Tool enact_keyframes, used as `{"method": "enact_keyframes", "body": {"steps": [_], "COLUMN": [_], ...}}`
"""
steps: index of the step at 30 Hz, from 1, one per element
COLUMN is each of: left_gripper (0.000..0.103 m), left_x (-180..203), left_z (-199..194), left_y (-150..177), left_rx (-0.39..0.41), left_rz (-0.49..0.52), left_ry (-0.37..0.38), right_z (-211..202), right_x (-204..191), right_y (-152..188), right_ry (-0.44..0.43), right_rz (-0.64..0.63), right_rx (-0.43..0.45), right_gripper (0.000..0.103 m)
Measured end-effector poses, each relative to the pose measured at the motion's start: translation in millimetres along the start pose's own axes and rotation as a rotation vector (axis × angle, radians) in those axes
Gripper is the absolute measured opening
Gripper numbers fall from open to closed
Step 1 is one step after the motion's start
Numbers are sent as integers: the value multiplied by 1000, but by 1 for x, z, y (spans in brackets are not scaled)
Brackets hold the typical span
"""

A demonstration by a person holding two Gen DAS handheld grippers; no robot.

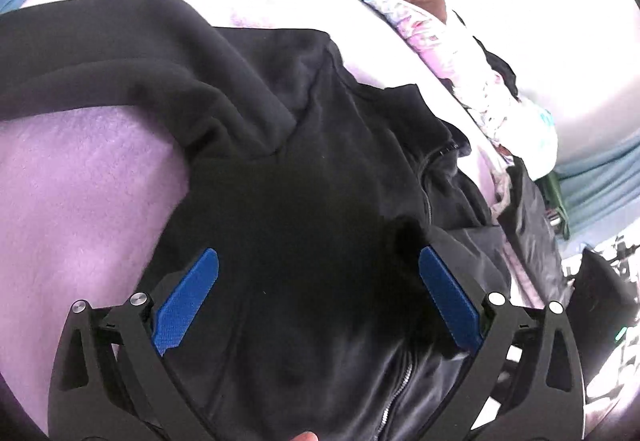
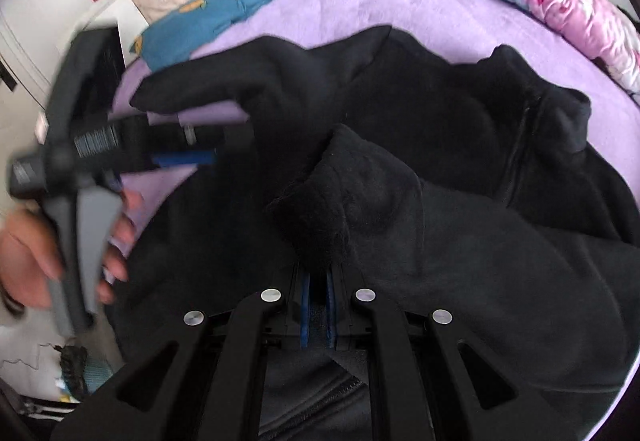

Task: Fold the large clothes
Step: 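Lay the sleeve across the jacket body and open the right gripper, then move the left tool to the cuff of the other jacket sleeve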

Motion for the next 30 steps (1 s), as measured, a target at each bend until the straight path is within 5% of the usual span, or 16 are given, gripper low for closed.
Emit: {"method": "enact_keyframes", "body": {"steps": [12, 13, 14, 15, 20, 25, 28, 30], "left_gripper": [97, 97, 97, 97, 97, 97, 97, 97], "left_x": [14, 17, 19, 22, 74, 133, 139, 135], "left_z": [22, 23, 24, 25, 37, 67, 103, 120], "left_y": [-12, -12, -11, -11, 0, 24, 48, 59], "left_rx": [-76, -79, -81, -83, -91, -93, -117, -135], "left_rz": [60, 58, 54, 53, 265, 398, 511, 546], "left_ry": [34, 37, 37, 38, -22, 2, -149, -182], "right_z": [39, 32, 22, 8, -75, -130, -130, -118], "right_x": [-25, -26, -27, -24, 27, 154, 215, 237], "right_y": [38, 38, 38, 38, 46, 66, 79, 85], "right_ry": [83, 68, 55, 62, 60, 350, 438, 468], "right_rz": [-112, -116, -121, -120, -47, 106, 225, 253], "right_rx": [-72, -70, -62, -35, 26, 17, -13, -31], "right_gripper": [17, 30, 76, 94, 95, 96, 96, 96]}}
Point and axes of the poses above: each gripper's, at about its wrist camera, not at the fingertips, and z roughly the way its jaws point, x to its right, y to its underside, the point moved 7 cm from there along z, roughly the way its jaws point, and after that the axes turned 8 degrees about y, right-handed, at the moved point
